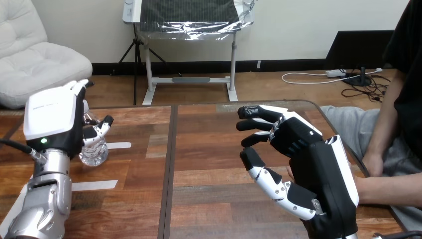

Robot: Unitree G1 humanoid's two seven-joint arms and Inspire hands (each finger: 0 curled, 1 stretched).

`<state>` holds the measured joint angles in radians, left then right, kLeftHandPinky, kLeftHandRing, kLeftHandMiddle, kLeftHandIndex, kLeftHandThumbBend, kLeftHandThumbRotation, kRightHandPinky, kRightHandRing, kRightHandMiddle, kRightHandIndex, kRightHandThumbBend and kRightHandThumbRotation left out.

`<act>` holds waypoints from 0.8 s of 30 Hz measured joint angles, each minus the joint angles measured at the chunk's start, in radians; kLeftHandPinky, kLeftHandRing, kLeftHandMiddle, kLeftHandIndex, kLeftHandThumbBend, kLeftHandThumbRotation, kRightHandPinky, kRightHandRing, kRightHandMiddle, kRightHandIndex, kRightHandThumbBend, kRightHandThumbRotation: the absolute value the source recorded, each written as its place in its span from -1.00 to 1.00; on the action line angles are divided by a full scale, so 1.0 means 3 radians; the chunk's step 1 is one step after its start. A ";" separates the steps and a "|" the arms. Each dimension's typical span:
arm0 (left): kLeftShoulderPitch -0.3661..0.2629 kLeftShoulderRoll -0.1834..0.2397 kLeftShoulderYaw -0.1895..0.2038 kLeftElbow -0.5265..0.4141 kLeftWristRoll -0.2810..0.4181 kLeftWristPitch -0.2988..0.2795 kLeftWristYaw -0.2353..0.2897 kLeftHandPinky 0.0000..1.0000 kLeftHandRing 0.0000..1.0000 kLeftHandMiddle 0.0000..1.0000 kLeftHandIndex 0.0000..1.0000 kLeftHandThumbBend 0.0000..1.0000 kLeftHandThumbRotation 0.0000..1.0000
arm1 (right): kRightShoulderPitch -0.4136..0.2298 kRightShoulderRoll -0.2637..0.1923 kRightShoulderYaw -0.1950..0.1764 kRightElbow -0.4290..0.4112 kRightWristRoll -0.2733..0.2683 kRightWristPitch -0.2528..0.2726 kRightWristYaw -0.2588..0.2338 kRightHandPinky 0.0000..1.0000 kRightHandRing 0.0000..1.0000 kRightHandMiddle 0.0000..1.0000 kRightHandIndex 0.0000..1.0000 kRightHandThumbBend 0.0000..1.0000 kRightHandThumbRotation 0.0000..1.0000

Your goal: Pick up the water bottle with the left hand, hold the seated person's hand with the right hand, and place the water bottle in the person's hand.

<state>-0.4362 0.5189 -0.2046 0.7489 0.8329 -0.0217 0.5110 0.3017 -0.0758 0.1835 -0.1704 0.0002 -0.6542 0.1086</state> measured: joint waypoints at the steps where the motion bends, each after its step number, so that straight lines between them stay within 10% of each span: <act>1: -0.0008 0.0000 -0.0007 0.0020 -0.0003 0.0000 0.0000 0.38 0.62 0.68 0.64 0.01 -0.16 | 0.0000 0.0000 0.0000 0.0000 0.0001 0.0000 0.0002 0.09 0.36 0.48 0.35 -0.08 -1.00; 24: -0.0128 0.0000 -0.0089 0.0370 -0.0130 -0.0063 -0.0001 0.33 0.55 0.63 0.59 0.03 -0.38 | 0.0000 -0.0013 -0.0002 0.0000 0.0007 0.0001 0.0031 0.10 0.35 0.47 0.35 -0.08 -1.00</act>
<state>-0.4747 0.5189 -0.2311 0.8599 0.7938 -0.0407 0.5108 0.3018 -0.0796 0.1827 -0.1705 0.0021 -0.6540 0.1180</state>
